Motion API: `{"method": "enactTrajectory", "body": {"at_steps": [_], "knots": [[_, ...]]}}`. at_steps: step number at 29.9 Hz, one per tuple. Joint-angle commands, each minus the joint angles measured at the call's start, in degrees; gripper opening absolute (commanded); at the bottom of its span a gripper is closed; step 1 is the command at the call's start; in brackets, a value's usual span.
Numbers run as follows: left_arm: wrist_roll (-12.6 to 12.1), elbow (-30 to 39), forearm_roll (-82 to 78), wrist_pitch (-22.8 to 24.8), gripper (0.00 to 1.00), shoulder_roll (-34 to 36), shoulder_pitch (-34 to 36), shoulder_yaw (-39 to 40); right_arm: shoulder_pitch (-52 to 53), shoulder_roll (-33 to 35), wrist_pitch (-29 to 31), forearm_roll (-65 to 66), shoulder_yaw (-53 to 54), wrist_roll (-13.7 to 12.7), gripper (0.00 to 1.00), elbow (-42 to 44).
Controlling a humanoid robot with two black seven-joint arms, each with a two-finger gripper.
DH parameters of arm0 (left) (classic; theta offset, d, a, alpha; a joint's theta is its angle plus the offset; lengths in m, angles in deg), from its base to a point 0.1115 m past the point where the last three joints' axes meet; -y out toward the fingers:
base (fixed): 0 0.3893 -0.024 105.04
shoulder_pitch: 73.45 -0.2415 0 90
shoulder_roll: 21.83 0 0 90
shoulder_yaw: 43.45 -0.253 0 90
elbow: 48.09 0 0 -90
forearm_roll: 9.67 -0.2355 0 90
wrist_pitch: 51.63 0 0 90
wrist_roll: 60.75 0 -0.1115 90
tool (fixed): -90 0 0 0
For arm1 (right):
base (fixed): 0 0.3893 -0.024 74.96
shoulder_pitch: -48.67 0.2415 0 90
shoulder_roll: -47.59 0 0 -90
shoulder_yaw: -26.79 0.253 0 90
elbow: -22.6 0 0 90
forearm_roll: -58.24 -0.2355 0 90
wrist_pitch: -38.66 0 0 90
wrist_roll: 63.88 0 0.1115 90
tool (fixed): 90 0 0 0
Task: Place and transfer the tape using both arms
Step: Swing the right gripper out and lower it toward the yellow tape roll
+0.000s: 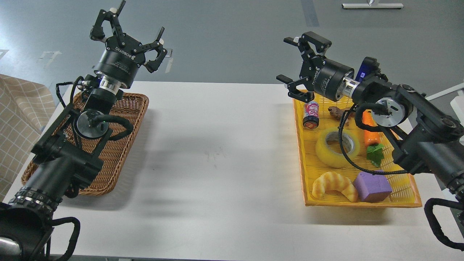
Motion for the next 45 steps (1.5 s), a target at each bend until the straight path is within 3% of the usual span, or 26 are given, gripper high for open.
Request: {"method": "enactTrajectory", "body": {"at_steps": [1, 15, 27, 45], "knots": [[-0.09, 0.09, -0.06, 0.0, 0.98, 0.0, -0.06, 0.0, 1.62, 2.95, 0.0, 6.92, -1.99, 0.01, 1.0, -3.09], [0.0, 0.26, -0.06, 0.0, 0.98, -0.08, -0.06, 0.0, 2.15, 17.28, 0.0, 34.96, -5.43, -0.25, 1.0, -17.51], [0.0, 0.61, -0.06, 0.0, 0.98, -0.09, -0.06, 0.09, -0.84, 32.84, 0.0, 36.03, -7.36, -2.18, 1.0, -28.76], [0.0, 0.7, -0.06, 0.0, 0.98, -0.26, -0.06, 0.0, -6.64, 32.14, 0.0, 59.84, -11.14, -2.27, 0.98, -28.24]]}}
